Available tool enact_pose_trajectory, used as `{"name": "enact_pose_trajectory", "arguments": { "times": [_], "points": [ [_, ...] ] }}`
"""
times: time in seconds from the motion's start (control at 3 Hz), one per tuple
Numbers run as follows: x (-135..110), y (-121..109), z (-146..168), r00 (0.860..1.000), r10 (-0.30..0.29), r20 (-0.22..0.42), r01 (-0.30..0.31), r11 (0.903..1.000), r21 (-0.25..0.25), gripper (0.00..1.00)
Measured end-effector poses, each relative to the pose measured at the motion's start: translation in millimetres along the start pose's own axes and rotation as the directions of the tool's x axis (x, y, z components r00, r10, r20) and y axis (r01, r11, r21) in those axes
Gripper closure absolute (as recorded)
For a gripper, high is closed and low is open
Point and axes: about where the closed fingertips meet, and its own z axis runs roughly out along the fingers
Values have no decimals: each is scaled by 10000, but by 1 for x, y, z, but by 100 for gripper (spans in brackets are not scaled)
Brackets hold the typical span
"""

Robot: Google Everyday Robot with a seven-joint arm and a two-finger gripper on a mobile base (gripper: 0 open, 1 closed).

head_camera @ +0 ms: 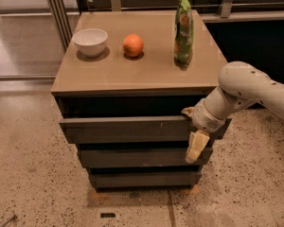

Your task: Open top drawer

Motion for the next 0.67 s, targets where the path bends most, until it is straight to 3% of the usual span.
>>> {"name": "enact_pose_trajectory", "arguments": {
  "times": [0.67],
  "points": [
    [8, 48, -10, 9978, 659, 16, -654, 9925, -1029, 0]
  ]
}}
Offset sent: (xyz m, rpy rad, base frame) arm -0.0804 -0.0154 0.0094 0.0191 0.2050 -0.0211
